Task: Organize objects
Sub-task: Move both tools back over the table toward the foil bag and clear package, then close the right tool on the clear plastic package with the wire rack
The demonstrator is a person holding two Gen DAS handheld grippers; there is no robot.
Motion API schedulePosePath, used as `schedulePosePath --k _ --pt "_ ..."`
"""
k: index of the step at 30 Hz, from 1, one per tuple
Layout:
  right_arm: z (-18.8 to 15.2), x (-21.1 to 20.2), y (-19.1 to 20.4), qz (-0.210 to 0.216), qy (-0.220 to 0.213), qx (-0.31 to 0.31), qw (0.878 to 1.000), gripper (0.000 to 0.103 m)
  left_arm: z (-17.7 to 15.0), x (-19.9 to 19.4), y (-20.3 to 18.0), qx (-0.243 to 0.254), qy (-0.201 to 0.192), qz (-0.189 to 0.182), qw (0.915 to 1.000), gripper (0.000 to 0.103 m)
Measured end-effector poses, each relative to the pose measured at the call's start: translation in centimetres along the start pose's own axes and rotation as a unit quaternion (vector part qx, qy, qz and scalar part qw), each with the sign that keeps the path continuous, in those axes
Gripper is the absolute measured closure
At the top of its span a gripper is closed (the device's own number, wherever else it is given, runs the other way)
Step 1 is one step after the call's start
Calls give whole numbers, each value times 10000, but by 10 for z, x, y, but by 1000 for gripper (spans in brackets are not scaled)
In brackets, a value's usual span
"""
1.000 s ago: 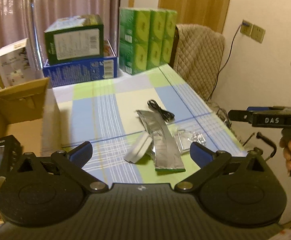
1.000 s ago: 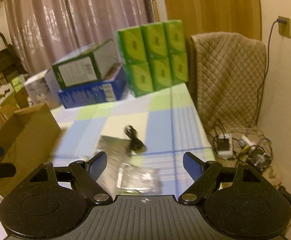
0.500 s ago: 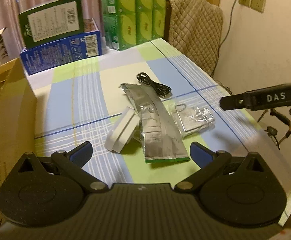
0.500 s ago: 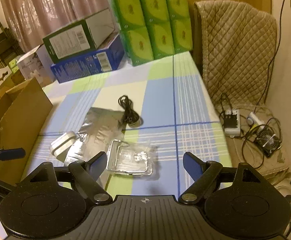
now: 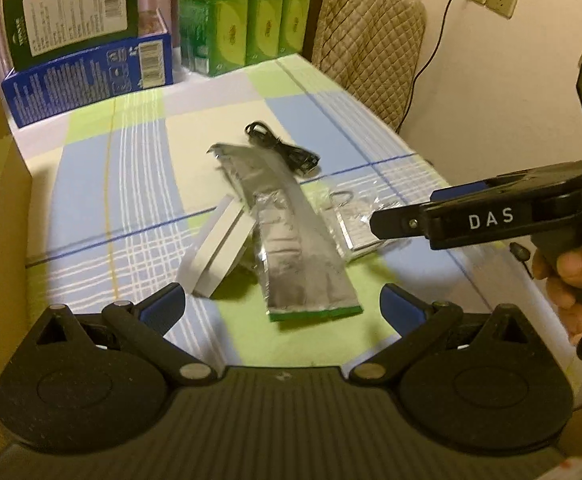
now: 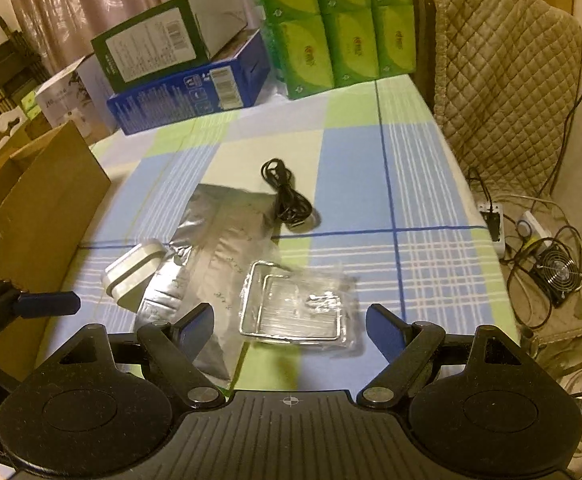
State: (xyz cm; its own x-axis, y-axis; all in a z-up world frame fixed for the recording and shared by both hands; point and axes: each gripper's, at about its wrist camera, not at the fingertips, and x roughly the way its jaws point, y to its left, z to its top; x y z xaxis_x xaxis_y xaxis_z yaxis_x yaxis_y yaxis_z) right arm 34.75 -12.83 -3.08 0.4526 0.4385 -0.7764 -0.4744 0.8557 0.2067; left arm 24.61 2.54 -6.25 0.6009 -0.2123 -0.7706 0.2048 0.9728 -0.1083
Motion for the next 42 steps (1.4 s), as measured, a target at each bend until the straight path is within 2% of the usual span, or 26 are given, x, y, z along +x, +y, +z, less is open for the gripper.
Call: schedulePosePath --k 7,23,32,42 --pt "-2 10 5 -72 126 -30 9999 22 0 3 7 -128 90 17 9999 1" --pt "-1 23 9 -104 261 -159 9995 22 -1 17 6 36 334 -93 9994 1" --pt "3 39 4 -207 296 108 9993 22 0 16 14 -131 307 -66 9994 1" --pt "5 47 -2 -376 288 61 9989 22 6 18 13 -106 117 -285 9995 1"
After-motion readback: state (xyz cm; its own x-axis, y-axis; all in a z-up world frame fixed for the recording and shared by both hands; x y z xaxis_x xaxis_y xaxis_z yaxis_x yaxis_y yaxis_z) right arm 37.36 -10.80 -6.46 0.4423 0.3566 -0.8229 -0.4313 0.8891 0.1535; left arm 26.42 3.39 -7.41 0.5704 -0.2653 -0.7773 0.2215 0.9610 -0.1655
